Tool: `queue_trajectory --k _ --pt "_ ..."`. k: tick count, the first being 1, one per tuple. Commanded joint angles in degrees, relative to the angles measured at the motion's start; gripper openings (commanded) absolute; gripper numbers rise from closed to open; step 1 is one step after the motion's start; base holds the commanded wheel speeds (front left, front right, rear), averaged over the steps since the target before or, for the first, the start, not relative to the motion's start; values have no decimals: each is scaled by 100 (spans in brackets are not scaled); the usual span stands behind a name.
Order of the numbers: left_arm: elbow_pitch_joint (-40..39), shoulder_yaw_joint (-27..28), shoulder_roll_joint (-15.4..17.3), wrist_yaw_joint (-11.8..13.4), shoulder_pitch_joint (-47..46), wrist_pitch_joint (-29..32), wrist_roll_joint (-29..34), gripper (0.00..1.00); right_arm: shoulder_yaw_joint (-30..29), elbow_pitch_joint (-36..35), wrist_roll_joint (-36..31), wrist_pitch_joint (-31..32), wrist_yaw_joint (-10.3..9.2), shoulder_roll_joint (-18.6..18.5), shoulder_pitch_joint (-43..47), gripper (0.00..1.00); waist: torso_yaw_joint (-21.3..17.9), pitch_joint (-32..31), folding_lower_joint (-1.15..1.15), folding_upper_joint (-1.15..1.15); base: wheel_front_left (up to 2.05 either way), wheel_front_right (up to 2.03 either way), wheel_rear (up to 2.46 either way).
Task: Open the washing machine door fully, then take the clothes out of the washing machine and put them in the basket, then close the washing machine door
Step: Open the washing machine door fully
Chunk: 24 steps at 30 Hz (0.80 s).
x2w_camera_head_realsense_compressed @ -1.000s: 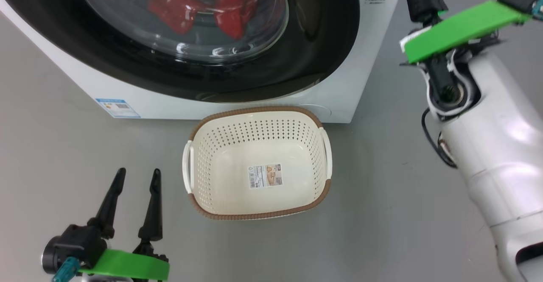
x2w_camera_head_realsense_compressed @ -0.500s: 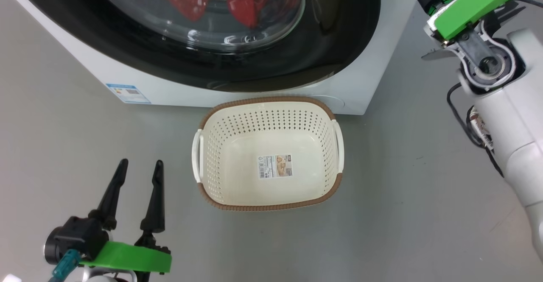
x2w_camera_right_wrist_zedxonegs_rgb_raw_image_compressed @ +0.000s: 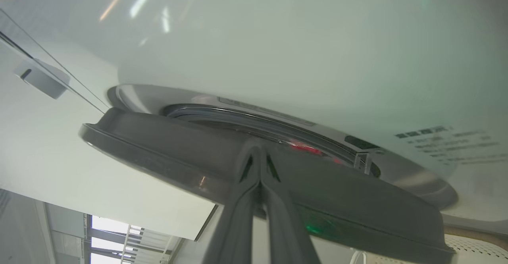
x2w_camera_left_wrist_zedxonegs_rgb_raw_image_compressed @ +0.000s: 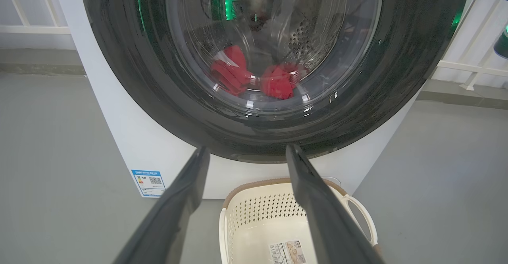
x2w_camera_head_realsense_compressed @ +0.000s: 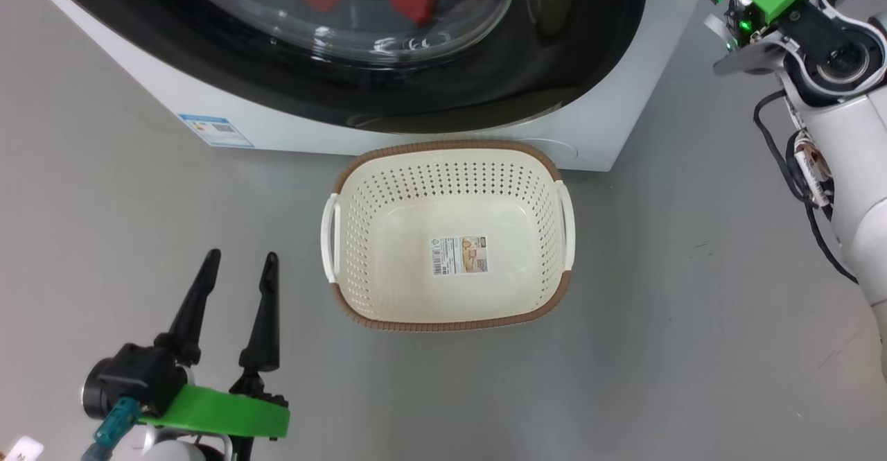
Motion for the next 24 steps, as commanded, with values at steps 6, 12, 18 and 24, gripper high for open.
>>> queue_trajectory --k 6,12,18,24 --pt "-138 104 114 -17 -209 -54 -94 100 -144 48 191 235 9 187 -288 0 86 101 0 0 0 0 0" --pt "-99 47 104 -17 -237 -54 -132 100 -164 240 161 368 9 227 -432 0 140 142 0 0 0 0 0" --pt "-79 9 95 -17 -286 -54 -150 100 -142 521 178 671 9 287 -556 0 184 166 0 0 0 0 0" --pt "-64 -2 92 -17 -291 -54 -157 100 -135 623 271 1010 9 348 -545 0 183 153 0 0 0 0 0"
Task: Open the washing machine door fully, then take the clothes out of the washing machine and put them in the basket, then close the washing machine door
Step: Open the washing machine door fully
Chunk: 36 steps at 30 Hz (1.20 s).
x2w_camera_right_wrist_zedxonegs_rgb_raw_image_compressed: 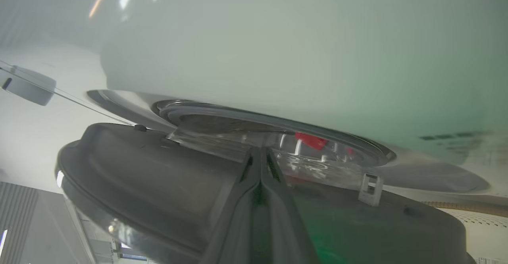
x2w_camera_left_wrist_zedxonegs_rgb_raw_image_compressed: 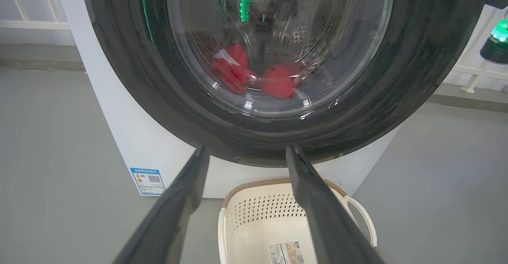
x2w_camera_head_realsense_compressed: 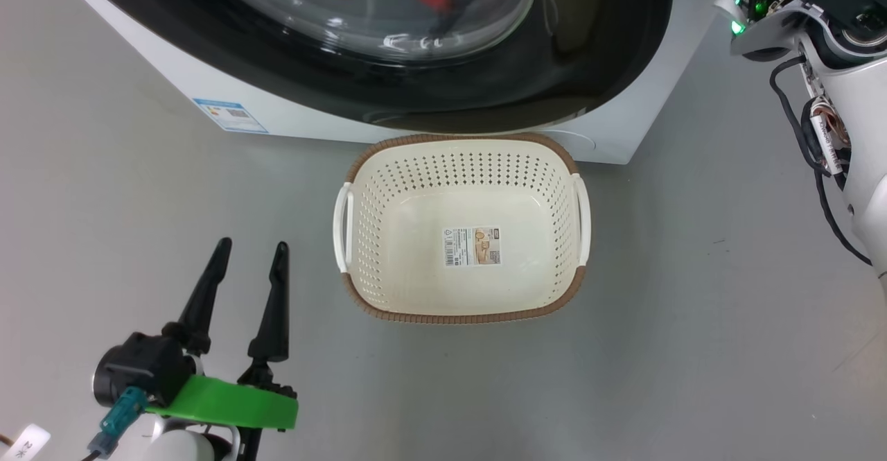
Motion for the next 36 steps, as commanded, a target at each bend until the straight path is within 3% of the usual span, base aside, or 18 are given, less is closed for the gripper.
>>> queue_trajectory --k 1,10,36 --pt "-105 176 101 -17 -104 -54 -13 100 53 -127 15 102 9 222 9 0 -7 -1 0 0 0 0 0" --pt "-106 180 107 -17 -104 -54 0 100 96 -184 55 559 9 257 160 0 -39 -36 0 0 0 0 0" --pt "-94 342 119 -17 198 -54 147 100 391 -1448 -34 1375 9 404 1575 0 -203 -515 0 0 0 0 0"
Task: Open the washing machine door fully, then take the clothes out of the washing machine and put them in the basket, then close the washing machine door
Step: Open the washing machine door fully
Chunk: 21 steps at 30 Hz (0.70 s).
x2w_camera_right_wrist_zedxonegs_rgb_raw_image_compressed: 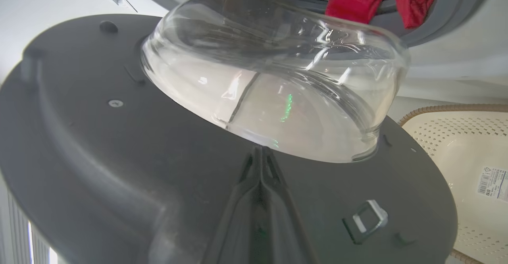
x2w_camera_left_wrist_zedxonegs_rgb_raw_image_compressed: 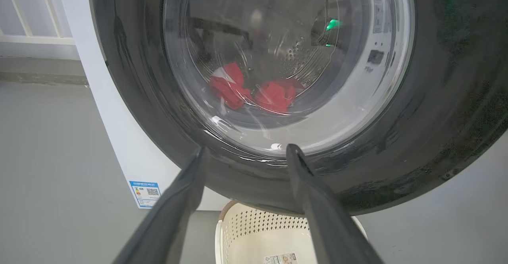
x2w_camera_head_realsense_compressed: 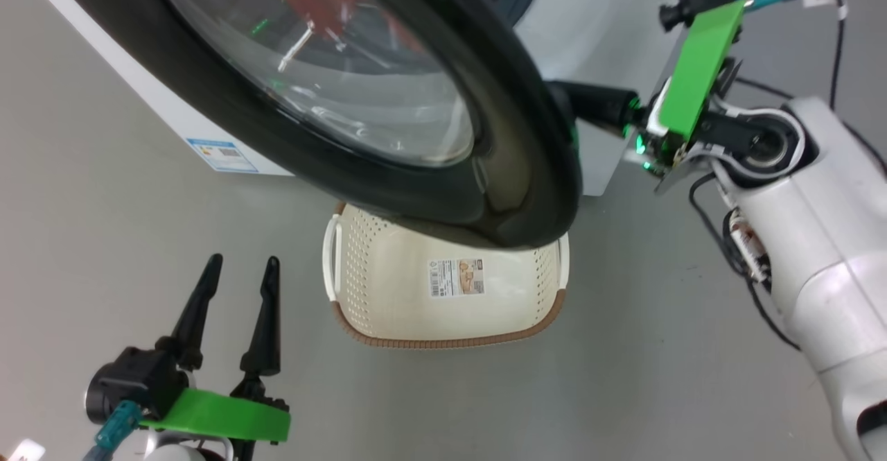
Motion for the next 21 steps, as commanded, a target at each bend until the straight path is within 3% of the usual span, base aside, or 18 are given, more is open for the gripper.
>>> queue_trajectory --k 1,21 --pt "-111 218 114 -17 43 -52 97 100 71 -271 -31 94 9 173 221 0 -16 -81 0 0 0 0 0" --pt "-98 267 71 -17 408 -52 166 100 105 -1157 -56 291 9 323 1369 0 95 -578 0 0 0 0 0"
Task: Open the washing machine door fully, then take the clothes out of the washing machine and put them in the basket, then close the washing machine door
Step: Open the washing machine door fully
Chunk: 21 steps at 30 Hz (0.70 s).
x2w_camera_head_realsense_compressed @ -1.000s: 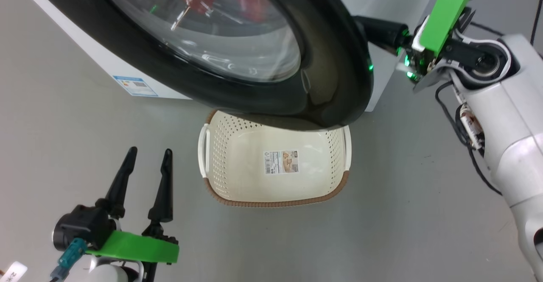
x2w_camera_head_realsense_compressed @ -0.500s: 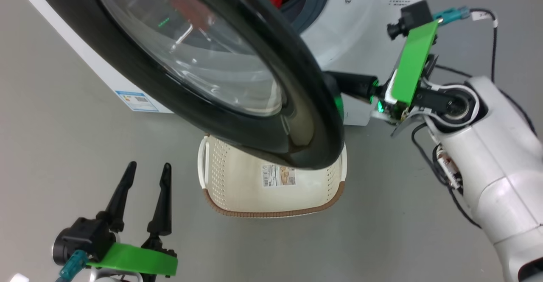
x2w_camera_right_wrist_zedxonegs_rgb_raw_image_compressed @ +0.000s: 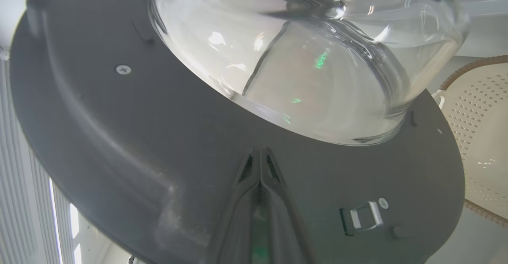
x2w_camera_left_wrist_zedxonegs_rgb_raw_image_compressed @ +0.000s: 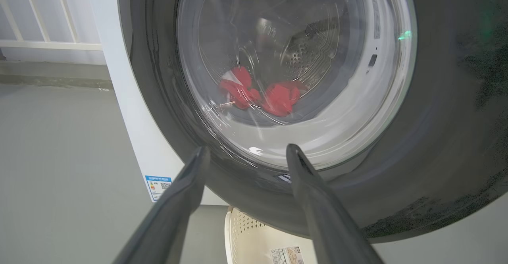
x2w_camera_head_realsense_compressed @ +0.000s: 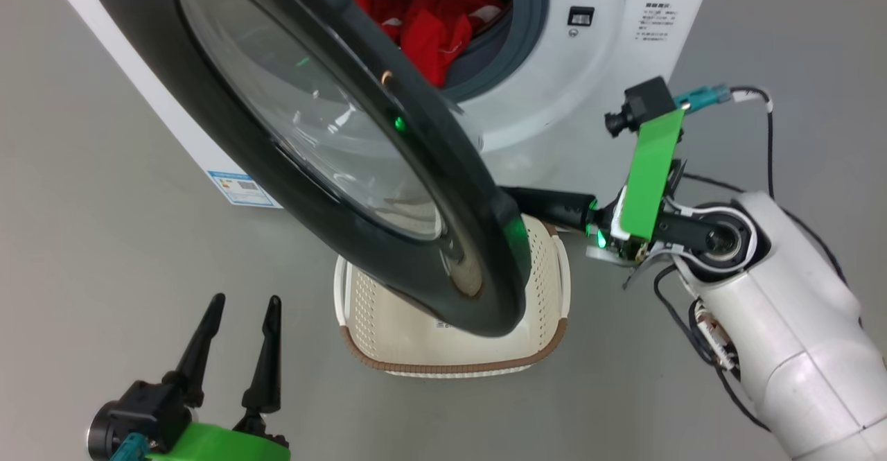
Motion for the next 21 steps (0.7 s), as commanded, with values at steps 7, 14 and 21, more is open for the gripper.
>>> queue_trajectory --k 7,14,21 --pt "-95 194 62 -17 88 -52 37 100 15 -469 -55 51 9 238 426 0 116 -194 0 0 0 0 0" --pt "-81 221 47 -17 219 -52 65 100 68 -686 -123 125 9 363 718 0 221 -372 0 0 0 0 0" --pt "-82 205 29 -17 268 -52 59 100 89 -831 -190 150 9 487 947 0 404 -488 0 0 0 0 0"
